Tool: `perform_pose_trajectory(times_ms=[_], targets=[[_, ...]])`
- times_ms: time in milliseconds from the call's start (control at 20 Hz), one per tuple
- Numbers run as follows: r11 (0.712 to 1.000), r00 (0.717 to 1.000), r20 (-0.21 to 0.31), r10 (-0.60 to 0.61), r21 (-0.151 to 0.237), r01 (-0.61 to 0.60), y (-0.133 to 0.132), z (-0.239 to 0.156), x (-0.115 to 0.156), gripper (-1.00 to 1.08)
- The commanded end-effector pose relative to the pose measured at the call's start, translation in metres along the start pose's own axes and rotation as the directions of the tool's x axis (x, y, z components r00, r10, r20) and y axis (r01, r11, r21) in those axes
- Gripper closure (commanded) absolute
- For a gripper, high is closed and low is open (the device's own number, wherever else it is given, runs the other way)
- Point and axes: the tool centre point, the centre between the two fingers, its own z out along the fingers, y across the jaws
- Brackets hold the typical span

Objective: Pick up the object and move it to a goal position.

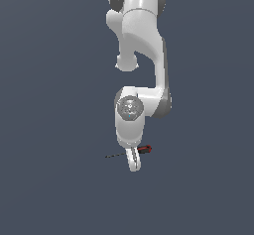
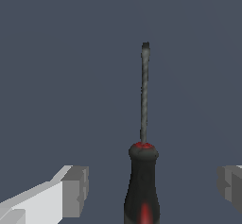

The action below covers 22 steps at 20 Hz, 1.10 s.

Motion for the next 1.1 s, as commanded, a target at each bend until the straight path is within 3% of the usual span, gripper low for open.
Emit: perform_pose_trajectory(times_ms=[0,950,1000,1050], targets=[[1.000,1.000,0.000,0.007,0.000,-0.007,0.000,0.001,0.000,-0.92],[1.000,1.000,0.000,0.008,0.000,-0.008,0.000,0.051,0.000,-0.92],[1.000,1.000,0.000,0.008,0.000,-0.008,0.000,0.051,0.000,1.08],[1.000,1.000,0.000,0.008,0.000,-0.008,0.000,0.051,0.000,1.08]])
